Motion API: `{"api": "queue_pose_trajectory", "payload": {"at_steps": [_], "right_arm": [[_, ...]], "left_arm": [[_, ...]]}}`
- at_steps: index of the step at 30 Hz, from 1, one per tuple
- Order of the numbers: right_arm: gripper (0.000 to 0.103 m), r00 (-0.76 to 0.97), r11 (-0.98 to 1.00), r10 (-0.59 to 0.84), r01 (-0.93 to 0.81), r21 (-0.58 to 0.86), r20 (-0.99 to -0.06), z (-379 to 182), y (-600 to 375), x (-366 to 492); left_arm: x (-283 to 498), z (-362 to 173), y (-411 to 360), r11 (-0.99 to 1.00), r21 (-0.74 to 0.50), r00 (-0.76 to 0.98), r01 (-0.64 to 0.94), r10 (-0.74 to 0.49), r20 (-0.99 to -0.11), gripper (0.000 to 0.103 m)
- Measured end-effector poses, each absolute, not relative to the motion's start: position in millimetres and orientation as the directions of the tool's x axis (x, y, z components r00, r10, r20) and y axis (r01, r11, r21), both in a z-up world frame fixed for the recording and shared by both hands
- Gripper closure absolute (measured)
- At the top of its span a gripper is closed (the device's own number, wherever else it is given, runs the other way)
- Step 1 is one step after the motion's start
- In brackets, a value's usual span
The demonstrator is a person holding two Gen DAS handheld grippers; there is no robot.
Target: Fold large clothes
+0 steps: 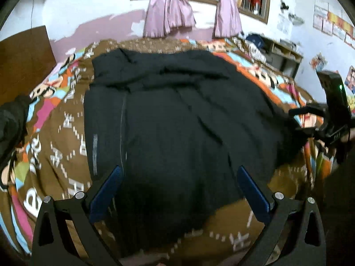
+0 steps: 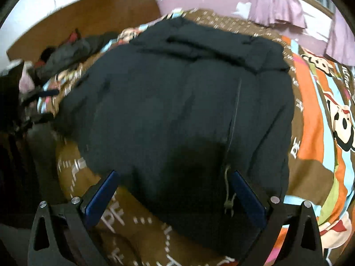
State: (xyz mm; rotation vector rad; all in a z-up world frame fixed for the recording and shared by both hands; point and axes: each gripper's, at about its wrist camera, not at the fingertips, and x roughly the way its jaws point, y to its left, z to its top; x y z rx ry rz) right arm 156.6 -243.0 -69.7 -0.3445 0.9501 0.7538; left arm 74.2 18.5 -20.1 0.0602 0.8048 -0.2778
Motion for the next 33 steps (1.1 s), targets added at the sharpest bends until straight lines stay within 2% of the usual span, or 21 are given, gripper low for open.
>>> {"api": "queue_pose_trajectory", "payload": {"at_steps": [8, 16, 19, 23, 26, 28, 33], "right_arm": [[0.0, 0.409, 0.67, 0.247, -0.727, -0.15, -0.878, -103.8, -241.5, 146.2], [0.0, 0.547, 0.681, 0.094, -0.644, -0.347, -0.832, -138.6, -220.3, 153.7], [0.0, 0.567, 0.738, 0.119, -0.599, -0.31, -0.815, -131.1, -222.8, 160.2], [0.001, 0.666, 0.787, 0.156, -0.53, -0.315, -0.729, -91.9, -221.5, 164.4], [0.001, 0.652, 0.797, 0.211, -0.546, -0.258, -0.728, -65.7, -214.3, 181.5], [0.001, 0.622, 0.805, 0.257, -0.562, -0.193, -0.739, -51.3, -213.4, 194.1], [0.001, 0.489, 0.821, 0.407, -0.566, 0.074, -0.772, -15.2, -208.6, 230.6]], "left_arm": [[65.5, -60.4, 26.3, 0.972, -0.041, 0.558, 0.232, -0.167, -0.813, 0.002], [65.1, -86.1, 16.2, 0.967, 0.071, 0.518, 0.245, -0.069, -0.853, 0.002], [65.0, -93.7, 15.5, 0.963, 0.099, 0.512, 0.251, -0.045, -0.858, 0.002], [63.5, -98.5, 18.1, 0.96, 0.112, 0.513, 0.255, -0.036, -0.858, 0.002], [63.2, -98.1, 17.1, 0.96, 0.116, 0.514, 0.255, -0.033, -0.857, 0.002], [63.0, -97.8, 17.3, 0.96, 0.122, 0.52, 0.252, -0.028, -0.854, 0.002], [61.1, -96.2, 18.5, 0.96, 0.131, 0.534, 0.248, -0.023, -0.845, 0.002]]}}
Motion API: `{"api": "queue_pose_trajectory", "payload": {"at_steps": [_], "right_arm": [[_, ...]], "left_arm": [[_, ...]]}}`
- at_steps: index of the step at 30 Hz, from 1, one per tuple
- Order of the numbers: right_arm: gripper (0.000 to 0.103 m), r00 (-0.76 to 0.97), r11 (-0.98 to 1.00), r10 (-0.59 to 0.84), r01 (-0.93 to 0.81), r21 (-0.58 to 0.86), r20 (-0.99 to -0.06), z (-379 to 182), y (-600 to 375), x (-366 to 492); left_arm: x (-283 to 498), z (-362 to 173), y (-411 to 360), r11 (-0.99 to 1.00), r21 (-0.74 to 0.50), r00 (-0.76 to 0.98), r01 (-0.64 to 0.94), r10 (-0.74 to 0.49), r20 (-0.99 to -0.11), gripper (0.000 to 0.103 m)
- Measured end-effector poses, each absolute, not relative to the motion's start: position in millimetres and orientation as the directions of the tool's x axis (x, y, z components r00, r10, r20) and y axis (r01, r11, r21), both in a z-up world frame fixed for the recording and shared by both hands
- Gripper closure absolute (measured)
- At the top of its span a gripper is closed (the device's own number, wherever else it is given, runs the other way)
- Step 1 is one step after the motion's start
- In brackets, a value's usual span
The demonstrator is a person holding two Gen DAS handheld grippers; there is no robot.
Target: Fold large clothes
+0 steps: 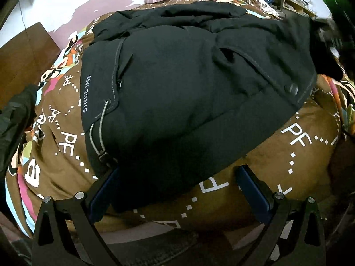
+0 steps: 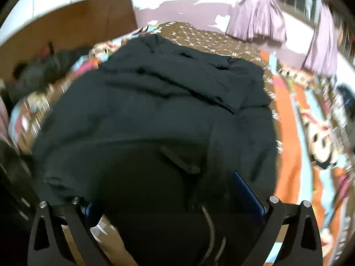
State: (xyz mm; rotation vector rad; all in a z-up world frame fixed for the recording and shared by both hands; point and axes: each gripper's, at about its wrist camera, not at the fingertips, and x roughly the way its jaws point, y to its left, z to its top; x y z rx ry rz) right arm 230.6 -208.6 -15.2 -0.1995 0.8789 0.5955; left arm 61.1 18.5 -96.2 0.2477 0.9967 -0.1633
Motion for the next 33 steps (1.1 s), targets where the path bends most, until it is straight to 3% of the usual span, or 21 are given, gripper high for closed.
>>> {"api": "queue_pose_trajectory", "payload": {"at_steps": [3, 11, 23, 24, 26, 28, 33], "right_arm": [[0.001, 0.45, 0.825, 0.444, -0.544, 0.157, -0.775, -2.2, -202.7, 245.6], [0.001, 0.429, 0.821, 0.437, -0.55, 0.155, -0.791, -2.9, -202.7, 245.1], [0.0, 0.385, 0.831, 0.42, -0.527, 0.178, -0.821, -40.4, -236.6, 228.2], [0.0, 0.38, 0.83, 0.413, -0.531, 0.171, -0.828, -45.8, -240.1, 224.5], [0.0, 0.37, 0.829, 0.405, -0.535, 0.165, -0.836, -56.5, -246.4, 216.5], [0.0, 0.36, 0.824, 0.411, -0.54, 0.172, -0.838, -65.8, -254.4, 207.0], [0.0, 0.359, 0.806, 0.455, -0.555, 0.205, -0.815, -77.8, -272.5, 182.4]], "left_arm": [[60.5, -95.8, 17.6, 0.957, 0.139, 0.541, 0.253, -0.021, -0.841, 0.002], [60.5, -98.4, 12.7, 0.951, 0.184, 0.565, 0.25, 0.011, -0.825, 0.002], [65.3, -123.4, -2.3, 0.867, 0.423, 0.623, 0.262, 0.182, -0.76, 0.003], [64.0, -123.6, -3.5, 0.855, 0.452, 0.64, 0.256, 0.201, -0.741, 0.006], [60.2, -125.3, -6.0, 0.826, 0.51, 0.67, 0.24, 0.24, -0.703, 0.034], [61.2, -128.1, -5.5, 0.784, 0.581, 0.699, 0.22, 0.289, -0.654, 0.054], [65.5, -122.3, 2.9, 0.773, 0.597, 0.734, 0.213, 0.277, -0.62, 0.075]]}}
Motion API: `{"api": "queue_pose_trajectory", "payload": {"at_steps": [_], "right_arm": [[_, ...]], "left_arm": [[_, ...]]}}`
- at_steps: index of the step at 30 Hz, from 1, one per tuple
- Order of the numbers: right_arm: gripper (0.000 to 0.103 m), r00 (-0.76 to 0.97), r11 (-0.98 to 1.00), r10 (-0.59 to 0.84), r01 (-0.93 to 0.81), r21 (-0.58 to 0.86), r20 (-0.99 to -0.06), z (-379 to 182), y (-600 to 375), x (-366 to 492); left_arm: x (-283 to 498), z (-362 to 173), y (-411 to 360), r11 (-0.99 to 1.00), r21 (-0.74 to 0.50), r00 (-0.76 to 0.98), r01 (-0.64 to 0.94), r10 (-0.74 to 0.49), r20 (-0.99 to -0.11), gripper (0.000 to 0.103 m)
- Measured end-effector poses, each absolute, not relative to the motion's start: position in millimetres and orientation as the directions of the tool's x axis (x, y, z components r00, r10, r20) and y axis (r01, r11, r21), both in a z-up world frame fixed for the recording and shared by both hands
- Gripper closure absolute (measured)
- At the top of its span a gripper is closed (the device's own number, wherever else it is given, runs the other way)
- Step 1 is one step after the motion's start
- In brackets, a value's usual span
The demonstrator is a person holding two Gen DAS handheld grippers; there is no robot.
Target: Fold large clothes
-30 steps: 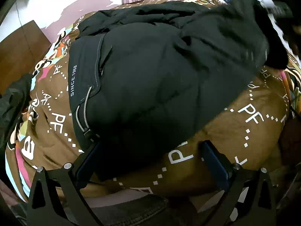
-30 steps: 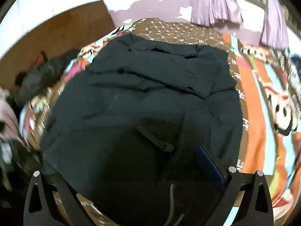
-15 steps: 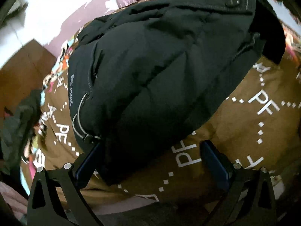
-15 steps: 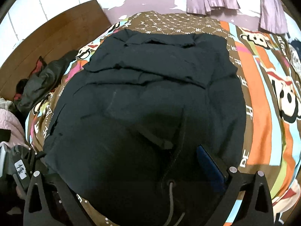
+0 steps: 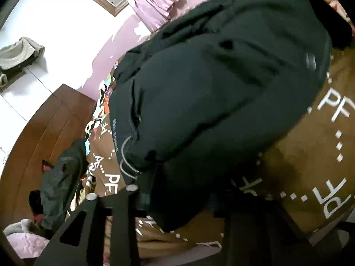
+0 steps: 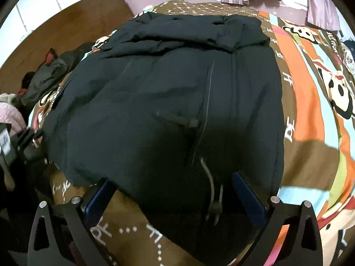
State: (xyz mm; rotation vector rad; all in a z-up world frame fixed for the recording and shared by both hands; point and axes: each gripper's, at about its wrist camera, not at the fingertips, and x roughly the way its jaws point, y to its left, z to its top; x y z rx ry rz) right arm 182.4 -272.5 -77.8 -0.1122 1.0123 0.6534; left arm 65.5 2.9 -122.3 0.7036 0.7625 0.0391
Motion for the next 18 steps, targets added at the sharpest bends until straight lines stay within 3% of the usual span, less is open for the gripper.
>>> {"api": "queue_pose_trajectory", "payload": {"at_steps": [5, 13, 18], "right_arm": [[0.0, 0.346, 0.779, 0.489, -0.586, 0.223, -0.801, -86.2, -279.8, 164.7], [0.0, 0.442, 0.792, 0.444, -0.6, 0.111, -0.78, -84.7, -265.8, 149.2], [0.0, 0.59, 0.824, 0.442, -0.565, 0.045, -0.676, -61.4, -263.5, 137.7]], "left_arm": [[65.9, -96.5, 9.2, 0.803, 0.56, 0.767, 0.206, 0.223, -0.601, 0.088], [94.2, -8.7, -4.7, 0.853, 0.454, 0.807, 0.258, 0.068, -0.587, 0.092], [137.4, 52.1, -20.0, 0.859, 0.431, 0.84, 0.277, 0.001, -0.543, 0.093]]}}
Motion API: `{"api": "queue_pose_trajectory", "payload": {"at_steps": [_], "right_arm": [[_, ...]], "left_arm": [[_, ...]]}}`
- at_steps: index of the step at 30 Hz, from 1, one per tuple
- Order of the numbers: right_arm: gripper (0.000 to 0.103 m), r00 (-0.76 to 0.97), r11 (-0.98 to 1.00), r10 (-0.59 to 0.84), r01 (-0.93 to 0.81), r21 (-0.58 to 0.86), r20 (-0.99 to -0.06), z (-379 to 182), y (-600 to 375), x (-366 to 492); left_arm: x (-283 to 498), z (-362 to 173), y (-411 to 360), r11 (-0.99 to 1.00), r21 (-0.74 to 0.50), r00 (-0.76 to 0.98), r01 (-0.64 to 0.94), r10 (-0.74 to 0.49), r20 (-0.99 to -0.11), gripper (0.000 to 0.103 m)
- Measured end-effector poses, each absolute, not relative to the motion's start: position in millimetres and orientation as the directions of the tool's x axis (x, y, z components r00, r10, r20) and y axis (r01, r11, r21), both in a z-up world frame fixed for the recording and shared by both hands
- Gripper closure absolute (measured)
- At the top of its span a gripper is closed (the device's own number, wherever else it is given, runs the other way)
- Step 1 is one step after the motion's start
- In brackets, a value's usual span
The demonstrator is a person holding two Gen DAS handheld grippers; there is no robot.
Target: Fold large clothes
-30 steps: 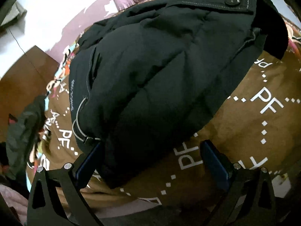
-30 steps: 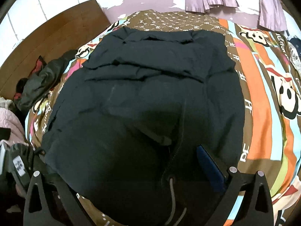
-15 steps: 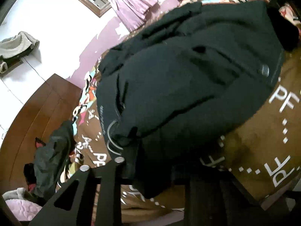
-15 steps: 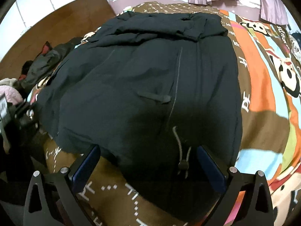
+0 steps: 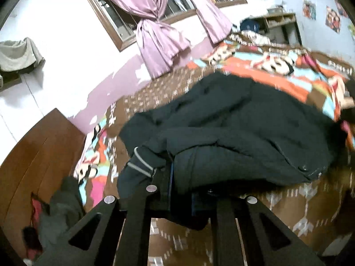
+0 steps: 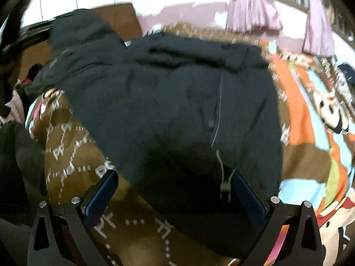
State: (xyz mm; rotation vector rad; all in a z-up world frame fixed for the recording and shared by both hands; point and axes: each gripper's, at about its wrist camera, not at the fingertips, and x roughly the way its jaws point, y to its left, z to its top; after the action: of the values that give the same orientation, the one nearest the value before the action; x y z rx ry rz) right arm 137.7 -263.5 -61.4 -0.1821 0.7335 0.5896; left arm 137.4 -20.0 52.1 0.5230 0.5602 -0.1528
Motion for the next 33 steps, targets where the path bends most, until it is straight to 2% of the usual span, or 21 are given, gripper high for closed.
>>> {"api": "queue_pose_trajectory", "payload": {"at_steps": [5, 11, 14, 15, 16, 17, 19, 21, 25, 29, 33], "right_arm": [[0.0, 0.669, 0.833, 0.403, -0.55, -0.051, -0.625, -51.1, -248.5, 134.0], [0.0, 0.734, 0.863, 0.18, -0.437, -0.252, -0.655, -76.4, -222.0, 149.5], [0.002, 0.786, 0.892, 0.113, -0.349, -0.286, -0.608, -75.2, -228.1, 151.6], [0.006, 0.804, 0.9, 0.103, -0.326, -0.289, -0.586, -71.6, -231.8, 151.7], [0.02, 0.814, 0.903, 0.097, -0.314, -0.293, -0.572, -68.4, -235.1, 152.6], [0.028, 0.823, 0.903, 0.101, -0.311, -0.295, -0.559, -64.0, -238.2, 151.4], [0.058, 0.821, 0.901, 0.152, -0.345, -0.265, -0.551, -54.4, -242.8, 150.1], [0.08, 0.825, 0.894, 0.212, -0.38, -0.236, -0.525, -40.5, -242.9, 144.0], [0.09, 0.848, 0.903, 0.282, -0.393, -0.175, -0.449, -3.5, -247.4, 141.2], [0.092, 0.855, 0.903, 0.363, -0.42, -0.086, -0.37, 43.5, -251.9, 134.7], [0.093, 0.848, 0.88, 0.42, -0.468, -0.085, -0.323, 75.9, -242.8, 114.6]], "left_arm": [[182.2, 78.7, -35.0, 0.872, 0.402, 0.841, 0.279, -0.02, -0.541, 0.093], [223.3, 87.0, -39.4, 0.889, 0.367, 0.831, 0.273, -0.025, -0.556, 0.094], [229.3, 86.7, -33.1, 0.899, 0.344, 0.826, 0.27, -0.033, -0.563, 0.094], [229.6, 86.5, -30.6, 0.9, 0.34, 0.826, 0.271, -0.036, -0.563, 0.094], [228.7, 85.8, -29.1, 0.9, 0.34, 0.826, 0.272, -0.038, -0.562, 0.094], [229.8, 86.1, -28.1, 0.899, 0.342, 0.826, 0.275, -0.039, -0.563, 0.094], [226.9, 85.7, -24.8, 0.896, 0.345, 0.828, 0.279, -0.043, -0.559, 0.094], [219.9, 85.3, -20.7, 0.898, 0.342, 0.832, 0.277, -0.046, -0.552, 0.094], [192.2, 89.6, -4.4, 0.92, 0.324, 0.87, 0.222, -0.037, -0.491, 0.095], [153.4, 96.9, 20.2, 0.936, 0.316, 0.917, 0.153, -0.015, -0.399, 0.096], [112.1, 106.3, 43.2, 0.947, 0.302, 0.937, 0.112, 0.001, -0.348, 0.096]]}}
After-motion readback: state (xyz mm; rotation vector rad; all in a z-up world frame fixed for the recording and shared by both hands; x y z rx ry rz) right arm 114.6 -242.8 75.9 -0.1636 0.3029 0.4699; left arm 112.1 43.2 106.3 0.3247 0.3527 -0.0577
